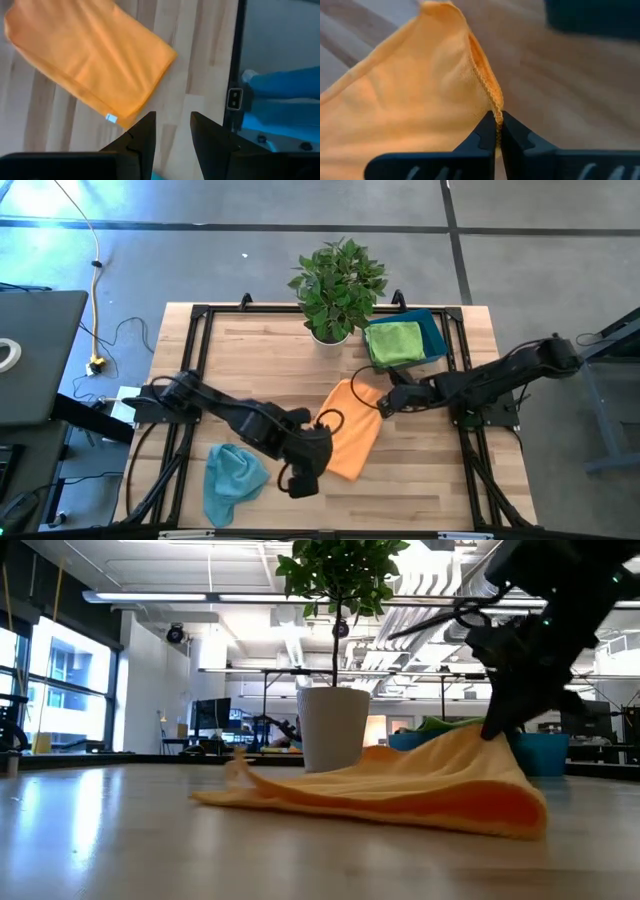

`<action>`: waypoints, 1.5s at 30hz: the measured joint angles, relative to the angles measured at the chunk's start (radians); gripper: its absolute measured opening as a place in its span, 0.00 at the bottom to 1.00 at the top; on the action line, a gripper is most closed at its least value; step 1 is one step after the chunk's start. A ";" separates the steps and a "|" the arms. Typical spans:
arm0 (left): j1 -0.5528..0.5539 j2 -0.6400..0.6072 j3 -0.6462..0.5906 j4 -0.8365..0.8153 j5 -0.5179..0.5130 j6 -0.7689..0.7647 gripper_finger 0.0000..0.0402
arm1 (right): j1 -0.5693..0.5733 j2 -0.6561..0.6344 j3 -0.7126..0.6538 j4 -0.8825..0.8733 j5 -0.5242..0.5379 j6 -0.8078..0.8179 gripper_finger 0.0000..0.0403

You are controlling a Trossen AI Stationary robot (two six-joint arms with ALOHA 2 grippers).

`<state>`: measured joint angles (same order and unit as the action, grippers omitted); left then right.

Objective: Sort microfiber towel by color & place in baskets
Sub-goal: Fold the orange towel

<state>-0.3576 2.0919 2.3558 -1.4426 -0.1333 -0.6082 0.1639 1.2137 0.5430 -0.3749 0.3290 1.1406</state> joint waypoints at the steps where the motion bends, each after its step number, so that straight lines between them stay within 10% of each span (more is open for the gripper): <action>1: 0.000 -0.029 -0.024 0.019 0.000 0.006 0.28 | -0.008 -0.002 0.023 -0.039 0.011 -0.016 0.00; 23: -0.076 -0.292 -0.026 0.044 -0.243 -0.098 0.28 | 0.141 0.375 0.614 -0.309 -0.032 -0.263 0.00; 45: -0.096 -0.294 -0.026 0.048 -0.303 -0.149 0.28 | 0.363 0.549 0.645 -0.212 -0.139 -0.199 0.00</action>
<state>-0.4538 1.7981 2.3295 -1.3945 -0.4358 -0.7576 0.5268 1.7626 1.1881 -0.5866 0.1898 0.9420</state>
